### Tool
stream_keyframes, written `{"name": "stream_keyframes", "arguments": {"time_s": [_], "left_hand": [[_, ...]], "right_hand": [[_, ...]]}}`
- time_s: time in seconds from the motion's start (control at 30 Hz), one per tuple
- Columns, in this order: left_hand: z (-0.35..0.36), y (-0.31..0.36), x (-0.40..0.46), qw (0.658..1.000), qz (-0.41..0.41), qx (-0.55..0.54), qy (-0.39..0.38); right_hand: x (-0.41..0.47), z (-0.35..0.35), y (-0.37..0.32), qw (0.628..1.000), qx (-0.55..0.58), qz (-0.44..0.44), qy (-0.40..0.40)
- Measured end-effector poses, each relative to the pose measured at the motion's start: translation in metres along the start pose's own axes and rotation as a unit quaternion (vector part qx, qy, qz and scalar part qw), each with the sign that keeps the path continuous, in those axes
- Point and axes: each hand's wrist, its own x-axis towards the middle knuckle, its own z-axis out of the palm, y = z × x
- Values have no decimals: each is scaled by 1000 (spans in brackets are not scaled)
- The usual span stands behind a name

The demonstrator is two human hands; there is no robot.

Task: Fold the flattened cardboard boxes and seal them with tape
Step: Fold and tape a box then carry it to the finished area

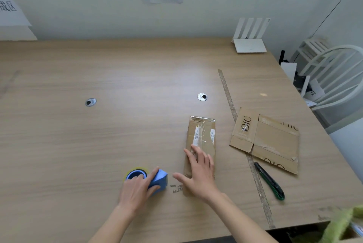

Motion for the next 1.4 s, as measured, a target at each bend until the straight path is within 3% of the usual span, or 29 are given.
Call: {"name": "stream_keyframes", "arguments": {"time_s": [0.17,0.3,0.47,0.53,0.63,0.73,0.87,1.0,1.2,1.4], "left_hand": [[5,-2,1,1000,-9,20,-2],[3,-2,-5,994,-16,46,-99],[-13,14,4,998,-10,62,-25],[-18,21,12,997,16,60,55],[-29,41,25,988,73,21,137],[-32,63,36,975,145,-4,172],[-28,78,43,969,203,-1,140],[-24,75,46,973,199,-7,116],[-30,79,47,977,186,-49,89],[-29,110,61,966,238,-64,83]], "right_hand": [[-4,-2,20,994,-86,-68,27],[-4,-1,18,993,-91,-62,45],[-4,-15,22,994,-50,-89,-36],[-6,-23,30,992,3,-110,-65],[-10,-29,46,989,10,-142,-50],[-10,-20,55,986,-23,-161,-36],[-11,-14,59,982,-68,-173,-35],[-13,-35,63,980,8,-182,-82],[-31,-52,105,983,25,-168,-64],[-33,-40,101,986,59,-156,-32]]}}
